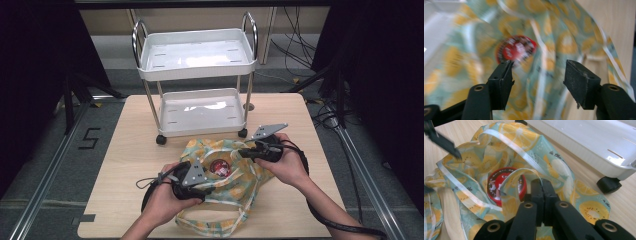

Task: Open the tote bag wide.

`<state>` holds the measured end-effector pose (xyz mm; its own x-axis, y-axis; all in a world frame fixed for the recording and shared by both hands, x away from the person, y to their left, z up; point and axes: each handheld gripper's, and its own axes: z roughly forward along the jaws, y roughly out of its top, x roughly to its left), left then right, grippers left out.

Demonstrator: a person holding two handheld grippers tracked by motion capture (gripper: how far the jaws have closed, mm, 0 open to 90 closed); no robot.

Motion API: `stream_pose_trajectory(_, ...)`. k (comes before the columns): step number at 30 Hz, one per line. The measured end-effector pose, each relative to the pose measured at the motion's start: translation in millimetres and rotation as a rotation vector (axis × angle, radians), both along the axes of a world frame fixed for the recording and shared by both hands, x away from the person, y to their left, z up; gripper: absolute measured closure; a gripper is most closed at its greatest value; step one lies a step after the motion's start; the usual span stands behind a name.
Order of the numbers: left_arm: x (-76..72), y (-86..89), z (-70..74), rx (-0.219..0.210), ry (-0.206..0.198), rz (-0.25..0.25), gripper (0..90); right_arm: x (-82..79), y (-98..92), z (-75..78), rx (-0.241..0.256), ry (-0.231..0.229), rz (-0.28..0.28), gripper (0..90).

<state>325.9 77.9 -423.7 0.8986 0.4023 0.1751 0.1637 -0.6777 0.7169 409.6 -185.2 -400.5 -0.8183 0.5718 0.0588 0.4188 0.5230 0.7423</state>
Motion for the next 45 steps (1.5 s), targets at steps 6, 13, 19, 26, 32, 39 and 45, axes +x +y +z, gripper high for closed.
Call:
stream_pose_trajectory(6, -0.4, 1.0, -17.7, 0.127, -0.013, 0.002, 41.3, 0.4, -0.8, -0.2, -0.009, 0.021, 0.005, 90.0)
stream_pose_trajectory(13, 5.5, 8.0, -18.4, 0.141, -0.040, 0.051, 72.4, -0.7, -2.0, 1.3, 0.004, 0.010, 0.006, 90.0)
stream_pose_trajectory(19, 20.5, 22.2, 2.3, -0.006, -0.074, 0.179, 86.8, 0.0, -8.3, 3.5, 0.010, 0.006, 0.008, 90.0)
stream_pose_trajectory(26, 45.3, 36.9, 15.2, -0.094, -0.104, 0.321, 89.0, 4.0, -16.7, 7.7, 0.040, 0.005, -0.008, 90.0)
stream_pose_trajectory(32, 62.9, 40.5, 9.3, -0.127, -0.094, 0.401, 89.0, 5.5, -20.3, 7.9, 0.055, 0.019, -0.014, 90.0)
stream_pose_trajectory(39, 82.9, 40.8, -3.9, -0.097, -0.085, 0.418, 88.9, 12.3, -26.1, -4.0, 0.063, 0.019, -0.065, 89.4)
stream_pose_trajectory(45, 89.8, 38.5, -17.3, -0.080, -0.053, 0.432, 88.9, 16.0, -31.4, -13.4, 0.058, 0.039, -0.090, 88.4)
